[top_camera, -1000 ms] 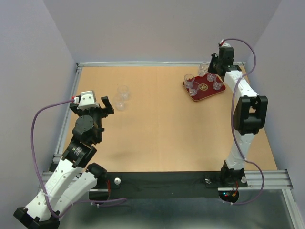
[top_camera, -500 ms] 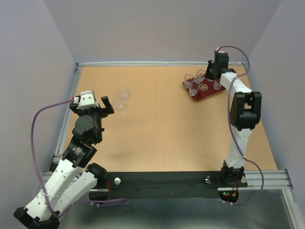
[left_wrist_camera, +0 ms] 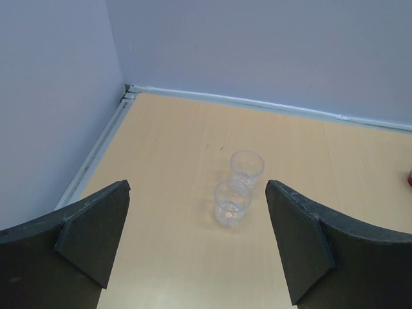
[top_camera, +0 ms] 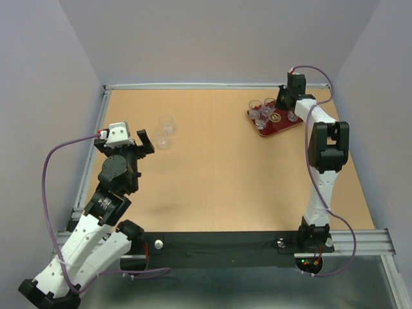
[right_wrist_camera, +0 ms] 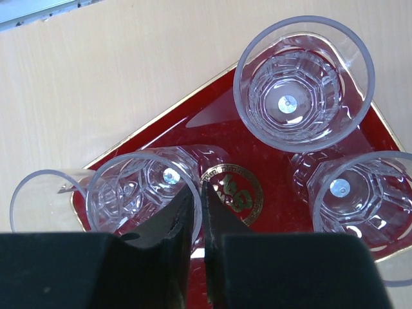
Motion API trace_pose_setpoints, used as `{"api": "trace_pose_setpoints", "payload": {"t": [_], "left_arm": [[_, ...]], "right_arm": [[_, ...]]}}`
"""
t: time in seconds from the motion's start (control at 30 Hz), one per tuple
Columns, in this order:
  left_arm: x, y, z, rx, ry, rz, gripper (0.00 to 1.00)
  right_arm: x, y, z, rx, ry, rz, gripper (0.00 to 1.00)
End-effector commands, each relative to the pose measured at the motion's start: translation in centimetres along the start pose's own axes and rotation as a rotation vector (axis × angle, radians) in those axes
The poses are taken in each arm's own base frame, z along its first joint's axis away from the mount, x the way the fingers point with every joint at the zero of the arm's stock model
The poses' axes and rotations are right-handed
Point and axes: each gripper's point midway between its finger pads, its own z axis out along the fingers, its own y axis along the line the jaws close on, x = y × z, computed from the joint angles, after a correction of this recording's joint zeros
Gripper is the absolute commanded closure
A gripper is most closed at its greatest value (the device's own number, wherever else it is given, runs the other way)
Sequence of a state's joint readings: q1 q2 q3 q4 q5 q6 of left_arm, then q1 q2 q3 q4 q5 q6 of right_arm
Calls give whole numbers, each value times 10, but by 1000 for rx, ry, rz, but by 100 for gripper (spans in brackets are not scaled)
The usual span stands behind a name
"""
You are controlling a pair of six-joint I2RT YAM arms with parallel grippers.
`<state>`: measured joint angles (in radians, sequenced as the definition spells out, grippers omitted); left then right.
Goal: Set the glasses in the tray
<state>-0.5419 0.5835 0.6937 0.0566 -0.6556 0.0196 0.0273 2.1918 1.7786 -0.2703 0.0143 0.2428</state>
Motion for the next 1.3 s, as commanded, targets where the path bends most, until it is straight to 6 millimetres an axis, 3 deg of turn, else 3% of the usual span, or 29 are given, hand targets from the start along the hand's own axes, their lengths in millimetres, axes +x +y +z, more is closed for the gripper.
{"api": "trace_pose_setpoints", "payload": {"t": [0.0,0.2,0.23,0.3,0.57,0.8,0.9,1.03,1.07,1.13,1.17,1.2,1.27], "left_arm": [[-2,1,3,-10,-22,-5,1],[0,0,4,-11,-17,-1,1],[1,0,4,-12,-15,-1,1],[1,0,4,-12,-15,1,1],[1,-1,5,-12,-11,5,1],[2,-5,4,13,-8,4,1],[2,-12,5,52,-4,0,1],[4,-18,6,86,6,-13,1],[4,-21,6,102,8,-12,1],[4,-24,9,117,14,-39,1],[2,-30,9,150,13,-46,1],[3,-28,11,148,14,-48,1],[2,-32,13,174,17,-68,1]], "right_arm": [[-34,10,2,-35,-98,2,84],[-42,11,5,-39,-114,-7,75],[-44,11,6,-38,-118,-8,63],[-46,11,6,-37,-123,-7,56],[-71,23,-12,-80,-175,-30,52],[-97,30,-51,-104,-238,-93,51],[-86,39,-66,-179,-214,-161,51],[-57,67,-105,-395,-173,-296,50],[-59,74,-123,-437,-189,-318,48],[-36,80,-137,-509,-152,-342,47],[-40,83,-155,-527,-178,-354,47],[-25,80,-157,-536,-152,-362,47],[-24,82,-182,-560,-179,-387,44]]}}
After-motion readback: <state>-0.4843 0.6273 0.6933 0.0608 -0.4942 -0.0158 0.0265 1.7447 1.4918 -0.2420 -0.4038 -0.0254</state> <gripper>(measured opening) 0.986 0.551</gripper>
